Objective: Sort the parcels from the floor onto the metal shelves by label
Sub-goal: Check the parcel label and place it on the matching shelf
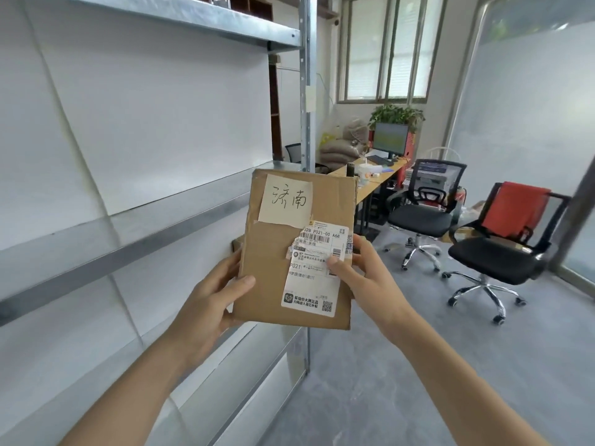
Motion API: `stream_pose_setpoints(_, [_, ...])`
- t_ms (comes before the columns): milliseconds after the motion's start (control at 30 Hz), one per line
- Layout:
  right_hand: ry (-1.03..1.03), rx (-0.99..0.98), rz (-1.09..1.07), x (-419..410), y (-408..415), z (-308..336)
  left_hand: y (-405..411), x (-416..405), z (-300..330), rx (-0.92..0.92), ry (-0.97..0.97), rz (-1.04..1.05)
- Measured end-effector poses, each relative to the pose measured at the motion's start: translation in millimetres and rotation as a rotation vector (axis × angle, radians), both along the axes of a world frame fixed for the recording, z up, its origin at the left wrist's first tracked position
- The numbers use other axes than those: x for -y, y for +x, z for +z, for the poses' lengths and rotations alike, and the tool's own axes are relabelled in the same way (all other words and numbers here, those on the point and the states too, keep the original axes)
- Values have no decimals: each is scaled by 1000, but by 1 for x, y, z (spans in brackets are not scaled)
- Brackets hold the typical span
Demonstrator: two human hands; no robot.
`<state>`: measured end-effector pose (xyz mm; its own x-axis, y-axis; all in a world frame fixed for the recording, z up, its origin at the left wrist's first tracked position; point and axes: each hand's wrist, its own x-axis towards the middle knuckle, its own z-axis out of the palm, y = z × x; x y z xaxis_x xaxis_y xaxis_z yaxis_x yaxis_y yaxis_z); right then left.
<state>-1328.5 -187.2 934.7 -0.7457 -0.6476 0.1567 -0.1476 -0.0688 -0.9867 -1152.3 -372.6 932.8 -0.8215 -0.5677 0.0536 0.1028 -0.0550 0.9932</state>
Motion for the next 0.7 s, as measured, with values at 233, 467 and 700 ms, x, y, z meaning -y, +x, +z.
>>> stream_pose_setpoints(233, [52,-10,-118,46,-75,14,-92,63,5,-7,28,-118])
stream_pose_setpoints(467, [59,-51,-199,84,-137,32,-170,115,15,-34,54,-183])
stream_pose_setpoints(700, [32,-50,-181,105,-191,36,-219,135,22,-18,22,-206])
